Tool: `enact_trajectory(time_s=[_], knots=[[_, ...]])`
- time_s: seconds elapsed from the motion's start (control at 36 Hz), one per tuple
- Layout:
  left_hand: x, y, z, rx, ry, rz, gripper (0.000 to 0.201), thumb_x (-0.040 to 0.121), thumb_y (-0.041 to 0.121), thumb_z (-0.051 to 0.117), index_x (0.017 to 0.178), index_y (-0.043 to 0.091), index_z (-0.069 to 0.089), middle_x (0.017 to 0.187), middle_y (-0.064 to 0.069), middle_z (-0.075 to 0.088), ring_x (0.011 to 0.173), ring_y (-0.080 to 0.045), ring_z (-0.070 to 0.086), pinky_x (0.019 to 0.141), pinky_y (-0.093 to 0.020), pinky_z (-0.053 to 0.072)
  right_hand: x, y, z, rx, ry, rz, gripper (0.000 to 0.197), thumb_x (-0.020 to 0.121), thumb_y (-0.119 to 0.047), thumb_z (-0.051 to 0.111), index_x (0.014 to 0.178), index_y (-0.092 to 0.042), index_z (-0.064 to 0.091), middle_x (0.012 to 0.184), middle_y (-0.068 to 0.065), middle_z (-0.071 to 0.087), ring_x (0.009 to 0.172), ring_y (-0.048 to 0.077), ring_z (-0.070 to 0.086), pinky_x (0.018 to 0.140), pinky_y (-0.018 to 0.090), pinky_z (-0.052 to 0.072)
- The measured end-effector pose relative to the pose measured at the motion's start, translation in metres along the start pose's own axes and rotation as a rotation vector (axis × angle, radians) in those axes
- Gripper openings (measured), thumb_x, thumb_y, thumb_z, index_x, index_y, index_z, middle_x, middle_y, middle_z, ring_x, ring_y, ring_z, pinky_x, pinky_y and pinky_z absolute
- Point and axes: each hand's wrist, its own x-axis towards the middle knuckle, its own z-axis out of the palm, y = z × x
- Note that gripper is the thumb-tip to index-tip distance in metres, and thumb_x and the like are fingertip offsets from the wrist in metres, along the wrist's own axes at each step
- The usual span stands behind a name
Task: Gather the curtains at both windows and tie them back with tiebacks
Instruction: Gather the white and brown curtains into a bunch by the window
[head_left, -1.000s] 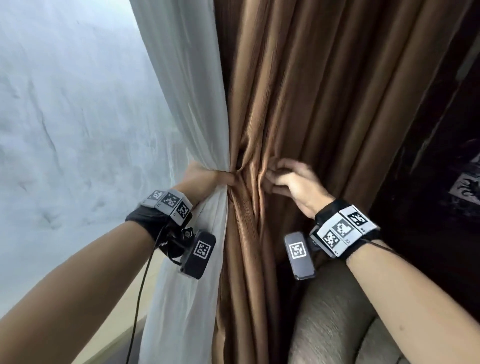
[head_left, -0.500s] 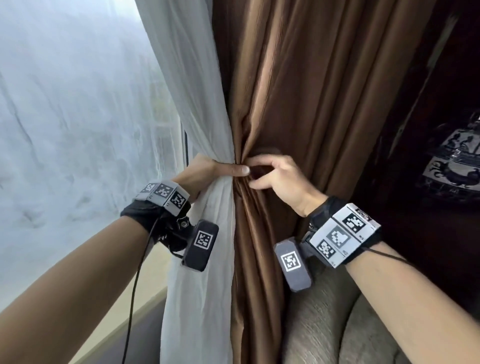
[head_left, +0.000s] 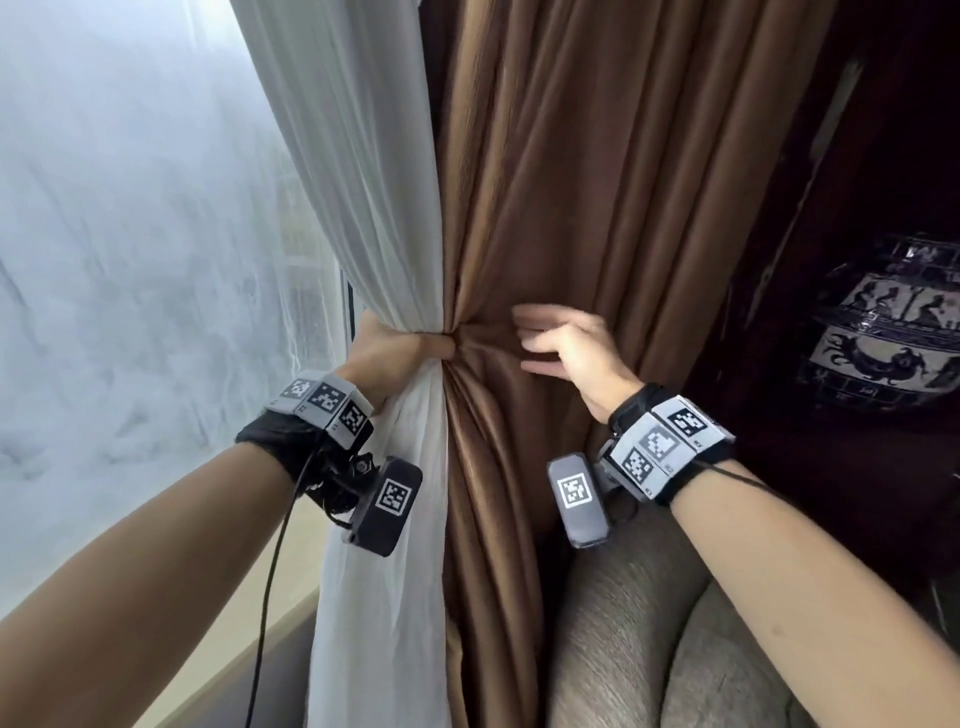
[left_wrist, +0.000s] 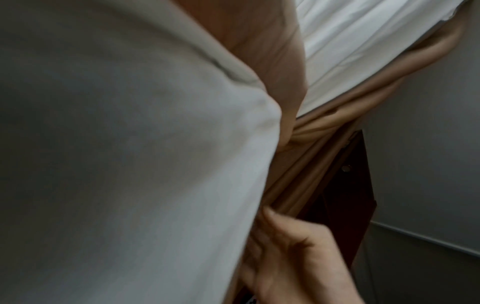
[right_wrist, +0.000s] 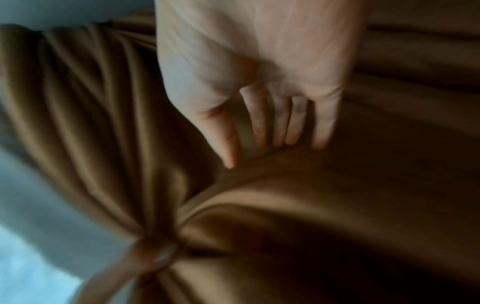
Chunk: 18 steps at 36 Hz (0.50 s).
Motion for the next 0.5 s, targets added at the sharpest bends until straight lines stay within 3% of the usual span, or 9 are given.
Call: enact_trajectory(time_s=[0.08, 0.14, 0.19, 0.22, 0.28, 0.33, 0.42, 0.47, 0.5], knots=[[0.0, -0.002, -0.006, 0.003, -0.012, -0.04, 0.044, 0.065, -0.006, 0.077, 0.089, 0.023, 0.053, 0.093, -0.001, 0.064, 0.085, -0.016, 0.063, 0.069, -0.029, 0.051, 0.017, 0.024, -0.014, -0.036, 0.064, 0.067, 0.071, 0.071, -0.01, 0.076, 0.137, -0.023, 0.053, 0.124, -0.005, 0.062, 0.112, 0.002, 0.056, 0.093, 0.021, 0.043], [0.0, -0.001, -0.01, 0.009, -0.037, -0.071, 0.044, 0.066, -0.007, 0.076, 0.087, 0.024, 0.053, 0.095, -0.003, 0.065, 0.088, -0.019, 0.063, 0.078, -0.034, 0.052, 0.026, 0.039, -0.02, -0.022, 0.036, 0.119, 0.097, 0.063, -0.006, 0.079, 0.148, -0.025, 0.037, 0.131, -0.003, 0.06, 0.119, 0.008, 0.055, 0.1, 0.022, 0.04], [0.0, 0.0, -0.013, 0.016, -0.096, -0.089, 0.043, 0.067, -0.009, 0.075, 0.087, 0.023, 0.055, 0.095, -0.003, 0.065, 0.089, -0.019, 0.062, 0.075, -0.031, 0.051, 0.032, 0.051, -0.022, -0.049, -0.003, 0.163, 0.118, 0.051, -0.009, 0.082, 0.153, -0.025, 0.025, 0.135, -0.004, 0.058, 0.125, 0.013, 0.053, 0.107, 0.028, 0.039], [-0.001, 0.002, -0.014, 0.015, -0.127, -0.094, 0.043, 0.066, -0.009, 0.075, 0.089, 0.022, 0.057, 0.096, -0.003, 0.066, 0.089, -0.019, 0.063, 0.074, -0.03, 0.05, 0.035, 0.057, -0.023, -0.031, -0.011, 0.202, 0.119, 0.047, -0.011, 0.082, 0.153, -0.023, 0.029, 0.133, -0.002, 0.061, 0.123, 0.016, 0.056, 0.108, 0.033, 0.042], [-0.003, 0.004, -0.016, 0.023, -0.161, -0.116, 0.046, 0.057, -0.003, 0.079, 0.092, 0.02, 0.06, 0.096, -0.002, 0.068, 0.09, -0.019, 0.064, 0.074, -0.03, 0.051, 0.036, 0.058, -0.022, 0.081, -0.006, 0.292, 0.086, 0.052, -0.006, 0.078, 0.135, -0.007, 0.056, 0.119, 0.01, 0.07, 0.115, 0.029, 0.063, 0.104, 0.043, 0.047], [-0.003, 0.005, -0.018, 0.032, -0.181, -0.122, 0.054, 0.044, 0.006, 0.077, 0.094, 0.019, 0.062, 0.096, -0.002, 0.069, 0.091, -0.019, 0.066, 0.073, -0.028, 0.052, 0.043, 0.06, -0.026, 0.193, 0.031, 0.323, 0.068, 0.051, -0.002, 0.072, 0.119, 0.003, 0.066, 0.108, 0.015, 0.072, 0.105, 0.033, 0.066, 0.102, 0.044, 0.048], [-0.003, 0.005, -0.02, 0.008, -0.255, -0.105, 0.071, 0.033, 0.009, 0.077, 0.103, 0.016, 0.065, 0.102, -0.004, 0.072, 0.092, -0.016, 0.07, 0.069, -0.023, 0.054, 0.063, 0.06, -0.034, 0.332, 0.139, 0.275, 0.088, 0.042, -0.004, 0.072, 0.129, -0.007, 0.059, 0.107, 0.012, 0.071, 0.099, 0.031, 0.067, 0.094, 0.04, 0.051], [-0.002, 0.005, -0.021, -0.015, -0.302, -0.098, 0.069, 0.038, 0.004, 0.076, 0.106, 0.014, 0.065, 0.103, -0.004, 0.072, 0.089, -0.012, 0.071, 0.065, -0.02, 0.055, 0.095, 0.08, -0.052, 0.368, 0.238, 0.24, 0.098, 0.033, -0.009, 0.076, 0.129, -0.012, 0.058, 0.11, 0.008, 0.071, 0.1, 0.03, 0.067, 0.093, 0.04, 0.051], [-0.002, 0.006, -0.022, -0.023, -0.321, -0.091, 0.062, 0.043, 0.001, 0.073, 0.104, 0.014, 0.064, 0.101, -0.003, 0.072, 0.085, -0.01, 0.071, 0.063, -0.018, 0.055, 0.101, 0.081, -0.058, 0.364, 0.302, 0.211, 0.115, 0.027, -0.014, 0.079, 0.138, -0.017, 0.049, 0.115, 0.007, 0.069, 0.103, 0.031, 0.067, 0.093, 0.042, 0.052]])
